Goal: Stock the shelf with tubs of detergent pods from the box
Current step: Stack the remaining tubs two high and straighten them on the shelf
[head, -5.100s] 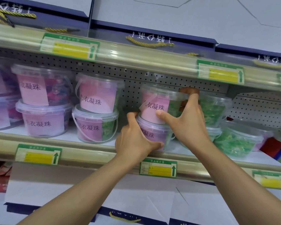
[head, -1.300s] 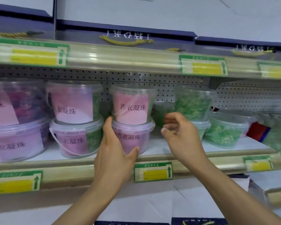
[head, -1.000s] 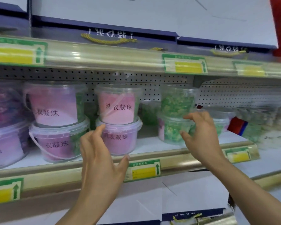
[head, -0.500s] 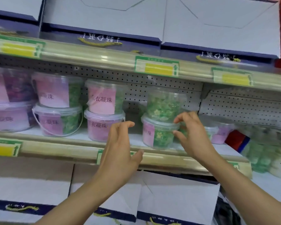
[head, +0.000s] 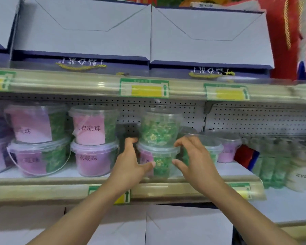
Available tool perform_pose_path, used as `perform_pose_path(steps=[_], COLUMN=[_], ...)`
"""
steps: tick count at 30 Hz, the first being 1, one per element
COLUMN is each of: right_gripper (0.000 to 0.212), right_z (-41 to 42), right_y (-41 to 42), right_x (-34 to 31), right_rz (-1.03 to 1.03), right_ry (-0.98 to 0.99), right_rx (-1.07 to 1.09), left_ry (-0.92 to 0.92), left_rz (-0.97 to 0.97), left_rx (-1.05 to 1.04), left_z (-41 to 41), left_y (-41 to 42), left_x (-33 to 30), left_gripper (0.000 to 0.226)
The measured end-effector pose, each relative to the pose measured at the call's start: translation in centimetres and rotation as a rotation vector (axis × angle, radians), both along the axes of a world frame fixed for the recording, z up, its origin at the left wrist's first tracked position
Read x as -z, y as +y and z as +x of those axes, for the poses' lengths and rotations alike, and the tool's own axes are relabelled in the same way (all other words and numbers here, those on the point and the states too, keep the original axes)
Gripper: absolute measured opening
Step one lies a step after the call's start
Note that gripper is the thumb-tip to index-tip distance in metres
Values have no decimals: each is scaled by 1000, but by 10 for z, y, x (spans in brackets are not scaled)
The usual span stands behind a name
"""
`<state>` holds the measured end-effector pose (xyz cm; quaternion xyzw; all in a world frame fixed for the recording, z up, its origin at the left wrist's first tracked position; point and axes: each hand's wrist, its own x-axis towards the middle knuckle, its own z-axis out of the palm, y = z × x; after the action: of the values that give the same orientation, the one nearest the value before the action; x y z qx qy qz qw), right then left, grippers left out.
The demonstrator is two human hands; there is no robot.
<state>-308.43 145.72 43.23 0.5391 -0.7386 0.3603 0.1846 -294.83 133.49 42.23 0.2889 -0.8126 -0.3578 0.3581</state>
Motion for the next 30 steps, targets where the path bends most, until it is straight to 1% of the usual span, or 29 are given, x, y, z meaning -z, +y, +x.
perform_pose_path(steps=[4, 9, 10, 13, 14, 16, 19, 23, 25, 27, 30], right_gripper=[31, 27, 29, 36, 38, 35, 27, 30, 35, 38, 37], right_z=[0, 1, 4, 13, 16, 15, 6, 6, 14, 21, 25], right_y=[-5, -7, -7, -8, -9, -11, -9, -6, -6, -9, -16], right_x=[0, -1, -1, 2, 3, 2, -2, -2, 0, 0, -1], right_rz=[-30, -18, -9, 1, 1, -11, -18, 5, 14, 43, 26], right_ry=[47, 21, 53, 247, 265, 236, 131, 117, 158, 184, 61], right_rx=[32, 15, 33, 112, 115, 93, 74, 103, 148, 217, 215], left_ry=[65, 82, 82, 57, 43, 34, 35, 49, 31, -17, -31], left_rz=[-54, -106, -100, -62, -54, -48, -64, -85, -74, -37, 22], left_rx=[-9, -13, -9, 25, 39, 56, 68, 46, 41, 65, 117], left_z=[-3, -1, -1, -1, -1, -2, -1, 1, 0, -1, -1], left_y=[-6, -10, -10, -11, -11, -10, -9, -12, -15, -17, -19], left_x=[7, 15, 14, 8, 6, 3, 4, 6, 6, 5, 4], left_gripper=[71, 72, 73, 80, 82, 80, 73, 66, 71, 81, 84])
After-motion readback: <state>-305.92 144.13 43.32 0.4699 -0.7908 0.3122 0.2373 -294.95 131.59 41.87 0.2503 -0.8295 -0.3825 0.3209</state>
